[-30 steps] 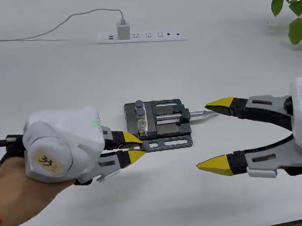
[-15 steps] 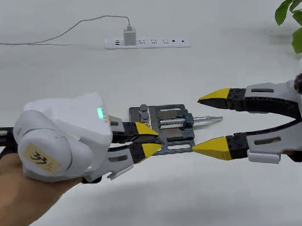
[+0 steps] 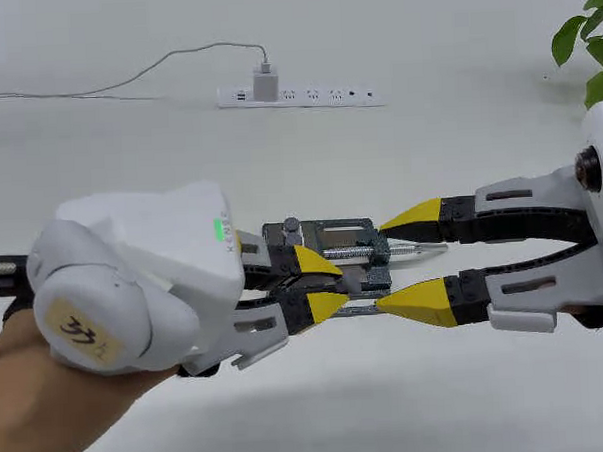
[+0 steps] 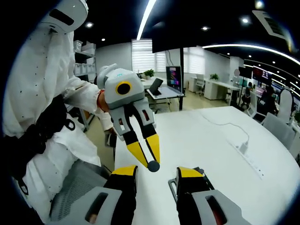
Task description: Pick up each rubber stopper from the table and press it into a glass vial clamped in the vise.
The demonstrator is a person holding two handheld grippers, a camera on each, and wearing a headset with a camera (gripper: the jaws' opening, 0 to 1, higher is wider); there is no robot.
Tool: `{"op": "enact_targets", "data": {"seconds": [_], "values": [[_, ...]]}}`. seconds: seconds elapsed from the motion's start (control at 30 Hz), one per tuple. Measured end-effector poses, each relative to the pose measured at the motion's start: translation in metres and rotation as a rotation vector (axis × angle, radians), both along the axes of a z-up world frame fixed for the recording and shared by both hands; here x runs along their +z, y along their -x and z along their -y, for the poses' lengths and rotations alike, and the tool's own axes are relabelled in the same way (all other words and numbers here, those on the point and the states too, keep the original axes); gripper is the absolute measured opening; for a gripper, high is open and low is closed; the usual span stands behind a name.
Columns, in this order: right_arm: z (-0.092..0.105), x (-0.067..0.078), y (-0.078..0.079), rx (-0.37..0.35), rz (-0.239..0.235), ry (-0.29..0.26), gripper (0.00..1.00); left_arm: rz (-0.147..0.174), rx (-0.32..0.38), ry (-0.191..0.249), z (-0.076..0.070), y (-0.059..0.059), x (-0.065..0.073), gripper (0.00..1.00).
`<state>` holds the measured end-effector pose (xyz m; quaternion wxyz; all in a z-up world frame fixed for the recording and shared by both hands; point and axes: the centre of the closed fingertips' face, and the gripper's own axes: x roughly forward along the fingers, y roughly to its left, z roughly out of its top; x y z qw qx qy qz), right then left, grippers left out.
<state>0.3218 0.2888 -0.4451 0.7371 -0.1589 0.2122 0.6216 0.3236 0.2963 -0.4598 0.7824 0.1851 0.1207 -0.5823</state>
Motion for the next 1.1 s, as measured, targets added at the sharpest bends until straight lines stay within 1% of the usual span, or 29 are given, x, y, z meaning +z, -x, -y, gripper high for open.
{"op": "enact_targets", "data": {"seconds": [0.23,0.4,0.6,1.1], "values": [[-0.005,0.001,0.008,0.03,-0.014,-0.001,0.2,0.009,-0.016,0.005,0.003,0.004,0.004,0.04],[-0.005,-0.002,0.011,0.045,-0.021,0.003,0.16,0.013,-0.026,0.009,0.006,0.007,0.007,0.04],[-0.006,-0.002,0.013,0.052,-0.023,0.004,0.12,0.015,-0.034,0.011,0.007,0.008,0.009,0.04],[-0.008,-0.002,0.015,0.059,-0.03,0.003,0.08,0.011,-0.054,0.016,0.009,0.01,0.01,0.04]]}}
